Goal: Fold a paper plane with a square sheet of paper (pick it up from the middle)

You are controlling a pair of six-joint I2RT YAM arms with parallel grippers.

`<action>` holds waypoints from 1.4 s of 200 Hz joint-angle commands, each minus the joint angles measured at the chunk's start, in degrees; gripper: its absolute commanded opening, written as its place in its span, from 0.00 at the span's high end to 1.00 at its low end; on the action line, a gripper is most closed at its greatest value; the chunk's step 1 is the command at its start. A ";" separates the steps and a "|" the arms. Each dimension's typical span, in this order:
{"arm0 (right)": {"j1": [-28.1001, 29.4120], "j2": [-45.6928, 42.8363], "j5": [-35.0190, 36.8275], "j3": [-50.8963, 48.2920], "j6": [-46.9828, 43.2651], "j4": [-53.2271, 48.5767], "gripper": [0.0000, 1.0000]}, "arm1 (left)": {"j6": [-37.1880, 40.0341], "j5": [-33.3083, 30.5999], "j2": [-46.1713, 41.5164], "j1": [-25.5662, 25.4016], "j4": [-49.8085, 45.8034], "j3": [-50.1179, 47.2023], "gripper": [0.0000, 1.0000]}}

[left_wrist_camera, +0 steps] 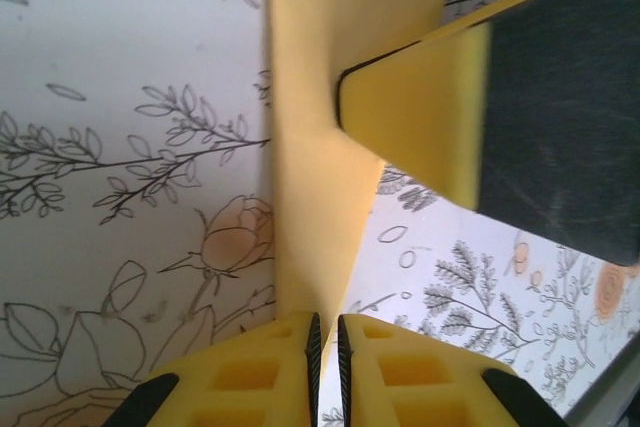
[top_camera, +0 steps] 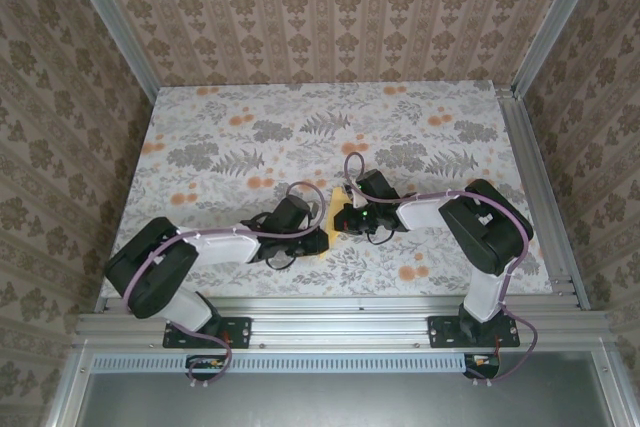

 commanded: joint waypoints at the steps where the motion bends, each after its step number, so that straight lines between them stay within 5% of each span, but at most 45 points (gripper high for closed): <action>1: 0.60 2.96 4.27 -3.96 0.76 -10.52 1.00 | -1.65 -0.42 1.64 -0.69 3.59 -1.20 0.83; 80: 0.59 3.75 4.95 -4.83 1.85 -9.21 1.00 | -2.63 -0.33 5.56 -2.81 6.61 -0.93 0.84; 183: -0.12 1.96 6.79 -5.22 1.78 -9.74 1.00 | -1.27 -3.22 0.57 -9.12 -3.23 0.66 0.85; 280: -0.19 0.65 7.03 -5.75 1.50 -10.13 1.00 | -4.02 -1.04 1.39 -11.00 2.39 -5.97 0.87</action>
